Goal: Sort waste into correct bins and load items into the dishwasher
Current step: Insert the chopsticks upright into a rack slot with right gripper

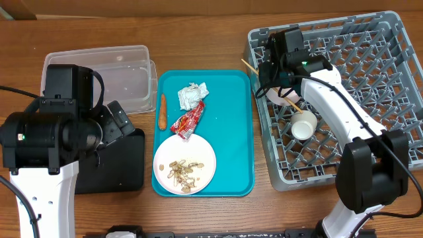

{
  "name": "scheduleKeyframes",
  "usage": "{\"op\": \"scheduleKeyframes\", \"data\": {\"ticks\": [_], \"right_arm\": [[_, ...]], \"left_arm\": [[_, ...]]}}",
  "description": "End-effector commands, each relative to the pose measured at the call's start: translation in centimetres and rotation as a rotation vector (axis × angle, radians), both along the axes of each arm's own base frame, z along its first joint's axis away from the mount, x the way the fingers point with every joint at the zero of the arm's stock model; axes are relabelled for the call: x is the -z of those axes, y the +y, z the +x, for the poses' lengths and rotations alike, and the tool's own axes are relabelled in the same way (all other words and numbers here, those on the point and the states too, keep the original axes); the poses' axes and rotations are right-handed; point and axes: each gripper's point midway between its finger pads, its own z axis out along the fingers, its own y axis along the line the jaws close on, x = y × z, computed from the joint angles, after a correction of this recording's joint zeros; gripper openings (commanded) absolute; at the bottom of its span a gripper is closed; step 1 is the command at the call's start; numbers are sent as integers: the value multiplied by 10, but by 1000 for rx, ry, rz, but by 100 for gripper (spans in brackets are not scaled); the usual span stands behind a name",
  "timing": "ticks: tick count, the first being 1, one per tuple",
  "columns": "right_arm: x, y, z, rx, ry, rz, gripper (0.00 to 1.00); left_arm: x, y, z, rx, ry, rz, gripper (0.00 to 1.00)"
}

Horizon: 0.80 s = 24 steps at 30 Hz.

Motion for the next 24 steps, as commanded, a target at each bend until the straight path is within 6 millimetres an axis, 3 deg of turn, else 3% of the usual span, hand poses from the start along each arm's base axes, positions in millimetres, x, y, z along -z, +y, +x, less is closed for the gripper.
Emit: {"op": "scheduleKeyframes", "data": {"ticks": [1, 8, 21, 24], "right_arm": [[0, 5, -3, -39, 7, 13, 41], [7, -9, -12, -149, 27, -100, 41], [30, -11, -21, -192, 43, -124, 25], [31, -11, -22, -192, 47, -126, 11]], "left_arm": [[-2, 3, 1, -14, -7, 8, 100], [-3, 3, 1, -14, -8, 8, 100], [-3, 3, 1, -14, -8, 8, 100], [-3, 3, 1, -14, -8, 8, 100]]}}
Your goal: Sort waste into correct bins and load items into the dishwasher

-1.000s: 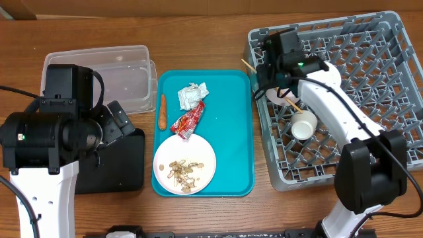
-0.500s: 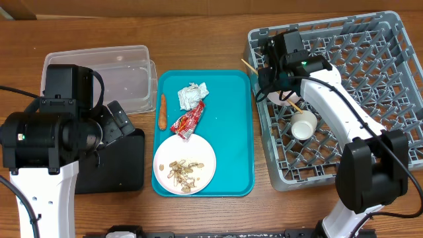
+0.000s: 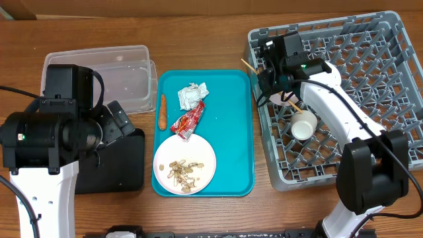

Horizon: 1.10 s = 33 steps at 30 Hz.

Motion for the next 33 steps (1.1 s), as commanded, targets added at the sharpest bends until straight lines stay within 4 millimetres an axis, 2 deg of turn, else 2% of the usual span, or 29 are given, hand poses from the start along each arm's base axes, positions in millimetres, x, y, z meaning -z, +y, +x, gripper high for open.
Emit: {"op": "scheduleKeyframes", "data": {"ticks": [1, 4, 12, 13, 15, 17, 19, 25, 28, 31, 33], "right_arm": [[15, -7, -10, 6, 45, -16, 8], [11, -7, -7, 27, 39, -8, 4], [-5, -4, 0, 74, 30, 25, 4], [-9, -4, 1, 92, 30, 34, 5], [-18, -3, 4, 139, 31, 60, 20], [-26, -3, 4, 170, 32, 77, 25], [-34, -2, 5, 177, 29, 82, 35], [-49, -2, -1, 199, 50, 96, 36], [-73, 11, -13, 159, 63, 149, 36], [-113, 28, -28, 101, 20, 217, 36], [-151, 43, -44, 55, -43, 278, 37]], "left_arm": [[-3, 3, 1, -14, -8, 8, 100], [-3, 3, 1, -14, -8, 8, 100], [-2, 3, 1, -14, -7, 8, 100], [-3, 3, 1, -14, -8, 8, 100], [-3, 3, 1, -14, -8, 8, 100], [-3, 3, 1, -14, -8, 8, 100], [-3, 3, 1, -14, -8, 8, 100], [-3, 3, 1, -14, -8, 8, 100], [-3, 3, 1, -14, -8, 8, 100], [-3, 3, 1, -14, -8, 8, 100], [-2, 3, 1, -14, -7, 8, 100]]}}
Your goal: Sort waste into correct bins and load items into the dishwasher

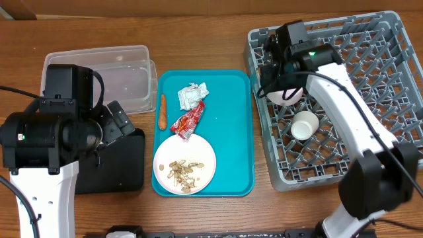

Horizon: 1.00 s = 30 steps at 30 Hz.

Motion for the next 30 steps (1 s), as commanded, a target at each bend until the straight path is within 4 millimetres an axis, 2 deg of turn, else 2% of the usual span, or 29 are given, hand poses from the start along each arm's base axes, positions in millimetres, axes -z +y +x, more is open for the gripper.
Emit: {"op": "scheduleKeyframes", "data": {"ticks": [1, 2, 4, 5, 6, 8, 12, 17, 20, 23, 30], "right_arm": [[-108, 36, -23, -88, -223, 164, 37], [-126, 42, -33, -110, -266, 182, 39], [-165, 53, -59, -165, -362, 223, 52], [-181, 58, -71, -189, -402, 243, 66], [-197, 63, -84, -215, -442, 264, 100], [-225, 68, -112, -264, -509, 305, 100], [-260, 70, -157, -337, -592, 366, 100], [-274, 55, -188, -353, -622, 386, 100], [-282, 50, -196, -352, -647, 396, 100], [-284, 39, -193, -309, -675, 363, 100], [-267, 21, -186, -231, -644, 257, 100]], "left_arm": [[-3, 3, 1, -14, -8, 8, 100], [-3, 3, 1, -14, -8, 8, 100], [-2, 3, 1, -14, -7, 8, 100], [-2, 3, 1, -14, -7, 8, 100], [-2, 3, 1, -14, -7, 8, 100], [-3, 3, 1, -14, -8, 8, 100], [-3, 3, 1, -14, -8, 8, 100], [-2, 3, 1, -14, -7, 8, 100], [-3, 3, 1, -14, -8, 8, 100], [-3, 3, 1, -14, -8, 8, 100], [-3, 3, 1, -14, -8, 8, 100]]}}
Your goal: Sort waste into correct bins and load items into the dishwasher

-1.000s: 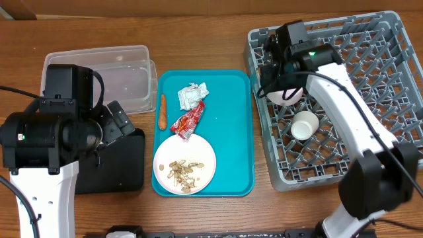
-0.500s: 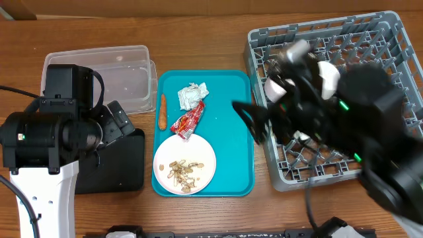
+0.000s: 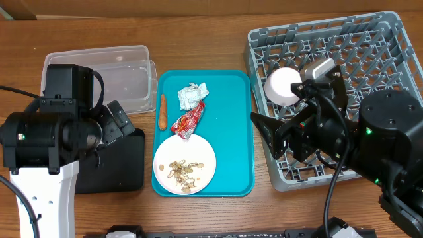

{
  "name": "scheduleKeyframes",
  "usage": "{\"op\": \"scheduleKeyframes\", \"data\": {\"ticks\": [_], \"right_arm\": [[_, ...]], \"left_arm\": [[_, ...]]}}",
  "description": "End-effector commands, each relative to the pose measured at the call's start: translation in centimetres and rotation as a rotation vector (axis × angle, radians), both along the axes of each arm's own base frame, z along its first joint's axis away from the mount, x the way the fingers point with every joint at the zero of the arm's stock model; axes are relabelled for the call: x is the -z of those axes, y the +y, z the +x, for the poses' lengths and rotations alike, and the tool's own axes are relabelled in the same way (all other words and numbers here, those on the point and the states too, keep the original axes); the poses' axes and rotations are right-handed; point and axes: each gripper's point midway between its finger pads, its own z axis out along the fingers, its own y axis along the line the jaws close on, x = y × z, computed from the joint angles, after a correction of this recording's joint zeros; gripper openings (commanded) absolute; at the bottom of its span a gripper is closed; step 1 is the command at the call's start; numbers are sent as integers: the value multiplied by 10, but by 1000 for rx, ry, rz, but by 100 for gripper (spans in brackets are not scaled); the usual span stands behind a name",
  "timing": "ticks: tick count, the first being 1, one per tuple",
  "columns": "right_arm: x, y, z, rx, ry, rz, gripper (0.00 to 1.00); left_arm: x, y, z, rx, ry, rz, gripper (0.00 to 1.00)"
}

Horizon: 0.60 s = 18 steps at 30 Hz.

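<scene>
A white bowl point(image 3: 283, 86) sits in the left back part of the grey dish rack point(image 3: 370, 39). My right gripper point(image 3: 262, 134) hangs high and close to the camera over the rack's left front edge, fingers spread and empty. On the teal tray point(image 3: 231, 132) lie a crumpled napkin point(image 3: 192, 96), a carrot point(image 3: 162, 111), a red wrapper point(image 3: 188, 121) and a white plate point(image 3: 184, 168) of peanut shells. My left gripper point(image 3: 119, 122) rests over the black bin point(image 3: 119, 168), its fingers dark against it.
A clear plastic container point(image 3: 119, 76) stands at the back left, next to the tray. The right arm's bulky body point(image 3: 370, 145) covers the rack's front half. Wooden table surrounds everything.
My right arm has left the bowl at the rack's left back and now looms near the camera over the rack's front left. The bowl stands uncovered; the small white cup is now hidden under the arm.
My right gripper was at the rack's left back corner with a wooden stick poking over the rack's edge and a cup lying in the rack. Then the stick was gone and a white bowl showed under the gripper. Now the bowl rests alone there.
</scene>
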Motion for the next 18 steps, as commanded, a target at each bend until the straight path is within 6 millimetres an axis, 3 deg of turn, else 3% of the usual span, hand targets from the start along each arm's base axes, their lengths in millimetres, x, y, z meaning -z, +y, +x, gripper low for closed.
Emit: {"op": "scheduleKeyframes", "data": {"ticks": [1, 11, 18], "right_arm": [[3, -14, 5, 77, -10, -35, 100], [-10, -65, 25, 287, -152, 21, 100], [14, -105, 22, 430, -285, 84, 100]], "left_arm": [[-3, 3, 1, -14, -8, 8, 100], [-3, 3, 1, -14, -8, 8, 100], [-2, 3, 1, -14, -7, 8, 100]]}}
